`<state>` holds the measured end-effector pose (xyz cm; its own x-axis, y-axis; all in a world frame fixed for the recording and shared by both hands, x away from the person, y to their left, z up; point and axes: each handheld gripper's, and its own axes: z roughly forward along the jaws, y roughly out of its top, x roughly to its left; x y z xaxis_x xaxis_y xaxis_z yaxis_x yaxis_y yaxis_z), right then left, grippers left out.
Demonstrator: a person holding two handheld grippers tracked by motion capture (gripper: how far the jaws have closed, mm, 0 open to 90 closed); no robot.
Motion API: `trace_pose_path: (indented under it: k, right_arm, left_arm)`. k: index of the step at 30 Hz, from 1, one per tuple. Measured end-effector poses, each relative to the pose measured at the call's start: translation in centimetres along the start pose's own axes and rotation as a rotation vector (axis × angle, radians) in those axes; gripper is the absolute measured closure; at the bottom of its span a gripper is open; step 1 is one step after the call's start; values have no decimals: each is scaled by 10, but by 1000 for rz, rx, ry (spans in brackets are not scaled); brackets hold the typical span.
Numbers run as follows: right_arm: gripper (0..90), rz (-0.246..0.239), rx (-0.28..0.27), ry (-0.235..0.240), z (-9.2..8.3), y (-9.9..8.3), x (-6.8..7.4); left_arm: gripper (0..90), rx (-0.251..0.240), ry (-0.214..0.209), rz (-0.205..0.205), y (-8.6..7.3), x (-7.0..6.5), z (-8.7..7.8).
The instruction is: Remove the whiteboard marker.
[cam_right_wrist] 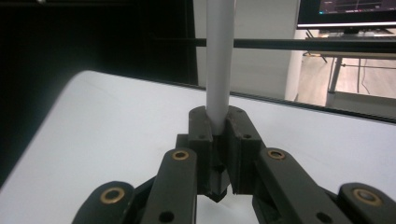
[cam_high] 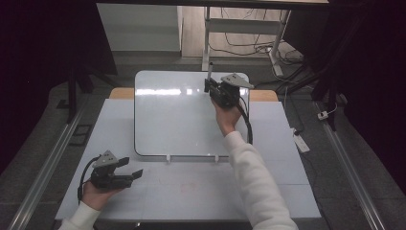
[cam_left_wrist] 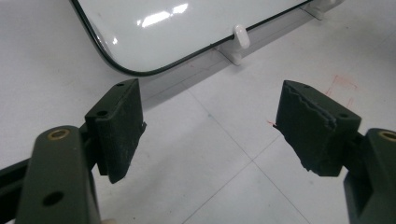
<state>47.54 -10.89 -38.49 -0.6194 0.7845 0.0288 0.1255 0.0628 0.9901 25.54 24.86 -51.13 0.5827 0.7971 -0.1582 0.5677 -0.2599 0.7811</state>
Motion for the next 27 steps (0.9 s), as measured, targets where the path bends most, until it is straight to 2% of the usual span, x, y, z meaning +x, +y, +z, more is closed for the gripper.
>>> trace_pose_path:
  k: [6, 15, 21, 27]
  right_arm:
    - [813, 15, 2, 55, -36, -6, 1]
    - [812, 34, 24, 144, -89, -30, 9]
    - [812, 57, 34, 160, -118, -45, 5]
    - [812, 61, 38, 175, -138, -59, 6]
  left_arm:
    - [239, 4, 9, 1, 1, -1, 2]
    - [239, 11, 19, 2, 2, -1, 5]
    - [238, 18, 23, 5, 4, -3, 8]
    - [238, 21, 25, 12, 5, -5, 11]
